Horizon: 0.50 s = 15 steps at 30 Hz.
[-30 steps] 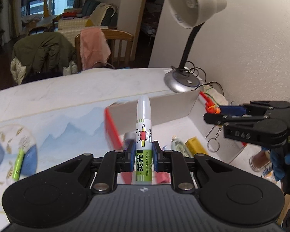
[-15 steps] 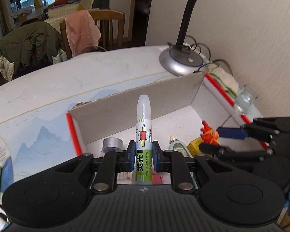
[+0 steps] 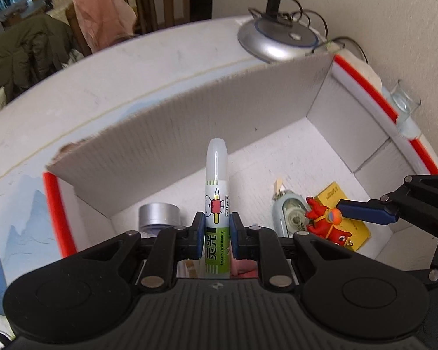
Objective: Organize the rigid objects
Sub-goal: 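Open both grippers to release the glue stick and keychain in the box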
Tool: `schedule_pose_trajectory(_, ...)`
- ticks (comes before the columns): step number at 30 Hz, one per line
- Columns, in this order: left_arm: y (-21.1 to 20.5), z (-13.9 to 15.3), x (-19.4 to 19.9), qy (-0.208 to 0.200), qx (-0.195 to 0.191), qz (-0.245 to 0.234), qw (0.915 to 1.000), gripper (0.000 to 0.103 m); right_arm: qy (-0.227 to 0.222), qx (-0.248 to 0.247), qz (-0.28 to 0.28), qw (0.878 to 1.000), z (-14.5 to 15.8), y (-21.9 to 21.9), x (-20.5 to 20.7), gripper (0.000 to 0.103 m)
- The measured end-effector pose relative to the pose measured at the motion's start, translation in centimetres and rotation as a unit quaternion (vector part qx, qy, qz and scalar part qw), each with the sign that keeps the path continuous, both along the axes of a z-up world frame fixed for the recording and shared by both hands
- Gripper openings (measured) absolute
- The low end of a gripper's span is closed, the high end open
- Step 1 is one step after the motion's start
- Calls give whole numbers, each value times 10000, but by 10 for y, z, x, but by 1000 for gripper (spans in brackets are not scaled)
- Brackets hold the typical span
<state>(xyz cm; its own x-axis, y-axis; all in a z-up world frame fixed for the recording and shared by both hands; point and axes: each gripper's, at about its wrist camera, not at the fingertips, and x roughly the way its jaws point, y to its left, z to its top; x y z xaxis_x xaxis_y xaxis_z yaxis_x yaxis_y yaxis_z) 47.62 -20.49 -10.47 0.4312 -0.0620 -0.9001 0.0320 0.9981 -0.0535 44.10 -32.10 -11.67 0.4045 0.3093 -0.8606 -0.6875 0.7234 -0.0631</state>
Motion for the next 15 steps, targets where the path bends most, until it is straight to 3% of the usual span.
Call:
schedule_pose_trajectory(9, 7, -15, 8, 352, -100, 163, 9992, 17, 127, -108, 22, 9999, -5, 6, 1, 41)
schedule_pose_trajectory(15, 11, -10, 0, 266, -176, 191, 9993, 18, 217, 59, -110, 9997, -3, 1, 1, 53)
